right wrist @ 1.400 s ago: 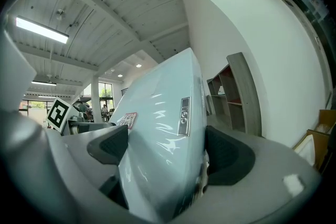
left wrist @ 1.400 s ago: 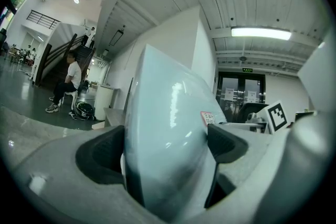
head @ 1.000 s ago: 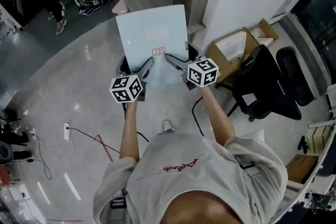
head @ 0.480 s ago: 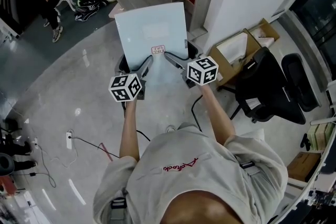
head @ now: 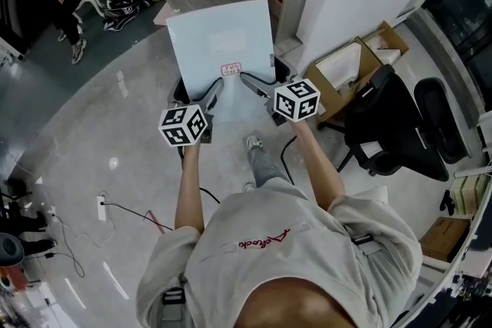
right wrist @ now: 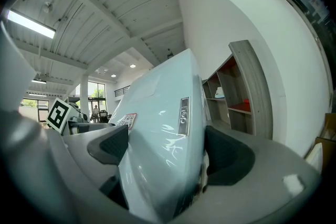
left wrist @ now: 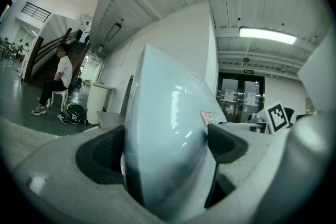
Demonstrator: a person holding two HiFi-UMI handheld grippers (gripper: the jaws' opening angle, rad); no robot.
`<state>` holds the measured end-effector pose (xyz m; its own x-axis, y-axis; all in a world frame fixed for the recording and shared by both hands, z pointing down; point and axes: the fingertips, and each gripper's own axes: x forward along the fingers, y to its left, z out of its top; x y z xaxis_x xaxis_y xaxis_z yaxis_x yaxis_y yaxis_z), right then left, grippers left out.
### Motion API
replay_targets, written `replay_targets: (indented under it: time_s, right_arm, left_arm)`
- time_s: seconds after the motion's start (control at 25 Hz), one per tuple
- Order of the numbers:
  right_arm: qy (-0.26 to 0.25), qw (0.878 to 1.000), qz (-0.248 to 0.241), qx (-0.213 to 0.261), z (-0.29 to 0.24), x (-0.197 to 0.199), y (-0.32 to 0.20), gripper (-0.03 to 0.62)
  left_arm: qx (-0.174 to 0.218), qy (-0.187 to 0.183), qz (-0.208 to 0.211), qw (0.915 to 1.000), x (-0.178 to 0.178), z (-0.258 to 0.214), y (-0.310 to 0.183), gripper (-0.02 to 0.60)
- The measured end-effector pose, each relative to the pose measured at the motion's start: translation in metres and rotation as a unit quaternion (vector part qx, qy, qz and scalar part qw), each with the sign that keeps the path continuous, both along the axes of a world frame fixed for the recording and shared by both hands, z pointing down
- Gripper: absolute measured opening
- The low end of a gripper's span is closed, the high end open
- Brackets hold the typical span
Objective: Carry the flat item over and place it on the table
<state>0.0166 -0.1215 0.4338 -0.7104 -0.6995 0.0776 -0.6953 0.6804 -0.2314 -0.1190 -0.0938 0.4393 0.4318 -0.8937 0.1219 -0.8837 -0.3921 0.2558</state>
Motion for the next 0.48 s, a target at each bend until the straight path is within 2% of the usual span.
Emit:
replay_targets:
  time_s: [0.48]
  right_arm:
    - [-0.003, 1.0, 0.0, 0.0, 0.007, -0.009, -0.079, 0.474]
  left_arm:
    - [-0.002, 0.0, -0.001, 1.0, -0.009, 0.007, -0.079, 0.508]
